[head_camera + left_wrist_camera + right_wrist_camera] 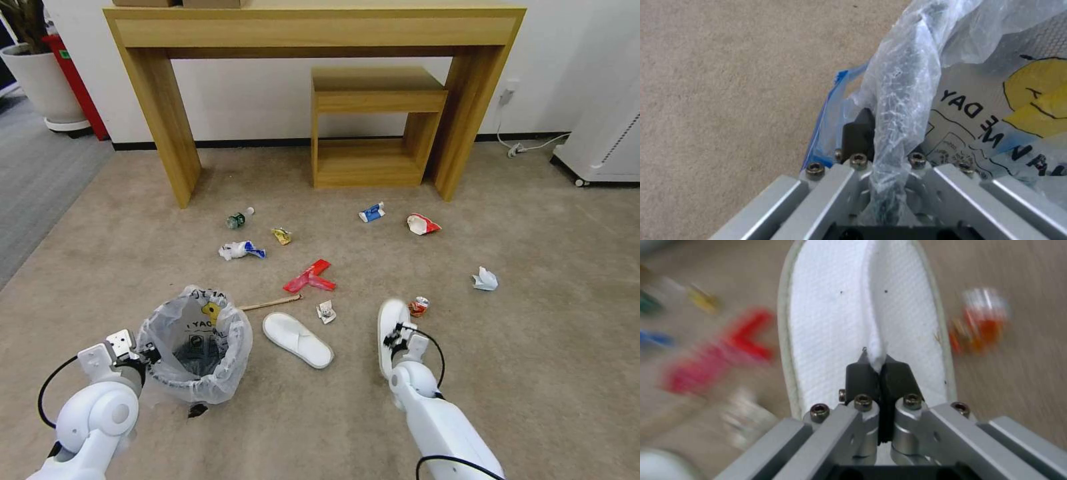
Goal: Pick up the trash bin and place the garbage on the floor into it.
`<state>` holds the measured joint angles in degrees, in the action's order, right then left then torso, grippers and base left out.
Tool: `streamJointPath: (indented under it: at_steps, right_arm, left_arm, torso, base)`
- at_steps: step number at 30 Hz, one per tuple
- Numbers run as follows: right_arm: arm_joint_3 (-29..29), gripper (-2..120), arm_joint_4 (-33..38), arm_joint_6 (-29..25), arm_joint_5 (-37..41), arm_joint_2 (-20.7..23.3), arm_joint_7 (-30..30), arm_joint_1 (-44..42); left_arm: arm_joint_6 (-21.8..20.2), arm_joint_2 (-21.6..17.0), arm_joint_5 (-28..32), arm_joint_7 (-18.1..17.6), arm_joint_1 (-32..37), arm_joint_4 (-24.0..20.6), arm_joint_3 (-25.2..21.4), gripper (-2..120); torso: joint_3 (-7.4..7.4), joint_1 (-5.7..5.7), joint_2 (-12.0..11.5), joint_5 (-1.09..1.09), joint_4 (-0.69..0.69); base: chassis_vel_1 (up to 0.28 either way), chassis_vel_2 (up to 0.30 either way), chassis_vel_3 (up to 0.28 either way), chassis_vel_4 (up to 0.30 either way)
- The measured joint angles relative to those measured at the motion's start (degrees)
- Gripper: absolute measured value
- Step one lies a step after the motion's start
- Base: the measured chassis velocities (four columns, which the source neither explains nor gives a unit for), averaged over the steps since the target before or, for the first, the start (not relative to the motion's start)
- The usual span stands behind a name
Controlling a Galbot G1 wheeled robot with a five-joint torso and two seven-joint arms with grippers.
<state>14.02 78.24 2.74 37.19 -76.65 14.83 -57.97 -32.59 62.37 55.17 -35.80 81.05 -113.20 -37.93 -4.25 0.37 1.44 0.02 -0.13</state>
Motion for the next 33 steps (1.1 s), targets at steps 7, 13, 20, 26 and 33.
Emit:
streamJointPath:
  at_steps: [7,13,20,26,33]
  right_arm:
    - [-1.7,0,20.12,-3.97,3.92,6.68,-5.62,-3.72]
    - [-7.22,0,34.94,-7.88,10.46,16.64,-10.72,-1.4]
    - [-13.72,0,40.26,-12.93,16.58,21.74,-18.29,4.21]
    - [-21.11,0,39.6,-17.77,21.36,22.87,-24.92,11.18]
    - [-29.28,0,36.95,-20.85,23.3,20.03,-28.88,19.91]
  left_arm:
    - [-0.63,0.32,0.57,-0.51,-0.35,-0.94,0.77,0]
    - [-1.4,0.25,1.88,-1.31,-0.15,-2.48,0.87,0]
    - [-2.48,-0.58,4.33,-2.97,0.02,-4.51,0.59,0]
    - [-3.39,-0.81,6.37,-4.42,-0.05,-6.39,0.68,0]
    - [-3.95,-0.45,7.79,-5.37,0.6,-9.09,0.72,0]
  torso:
    - [0.01,0.0,0.02,-0.02,0.0]
    - [0.0,0.0,0.02,-0.01,0.01]
    - [0.0,0.0,0.01,-0.01,0.01]
    - [0.0,0.0,0.01,-0.01,0.0]
    - [0.0,0.0,0.01,-0.02,0.01]
  base:
    - [0.0,0.0,0.0,0.0]
    - [0.0,0.0,0.0,0.0]
    - [0.0,0.0,0.0,0.0]
    - [0.0,0.0,0.0,0.0]
    - [0.0,0.0,0.0,0.0]
